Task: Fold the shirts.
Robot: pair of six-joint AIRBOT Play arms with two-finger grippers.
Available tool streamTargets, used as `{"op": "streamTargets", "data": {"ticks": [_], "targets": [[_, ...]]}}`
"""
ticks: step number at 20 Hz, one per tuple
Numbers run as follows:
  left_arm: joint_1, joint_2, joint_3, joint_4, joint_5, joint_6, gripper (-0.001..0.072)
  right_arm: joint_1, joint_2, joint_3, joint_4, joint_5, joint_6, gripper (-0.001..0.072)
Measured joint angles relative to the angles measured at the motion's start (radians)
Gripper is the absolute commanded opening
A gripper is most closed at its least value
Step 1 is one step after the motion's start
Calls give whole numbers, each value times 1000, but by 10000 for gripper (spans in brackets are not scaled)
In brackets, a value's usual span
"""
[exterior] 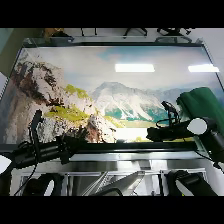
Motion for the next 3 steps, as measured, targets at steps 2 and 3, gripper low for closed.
{"op": "streamTargets", "data": {"ticks": [2, 3], "targets": [[-1, 19, -2, 0, 3, 0, 17, 0, 0, 0, 1, 6, 0, 18], [-1, 29, -3, 0, 5, -1, 17, 0, 0, 0, 1, 7, 0, 18]]}}
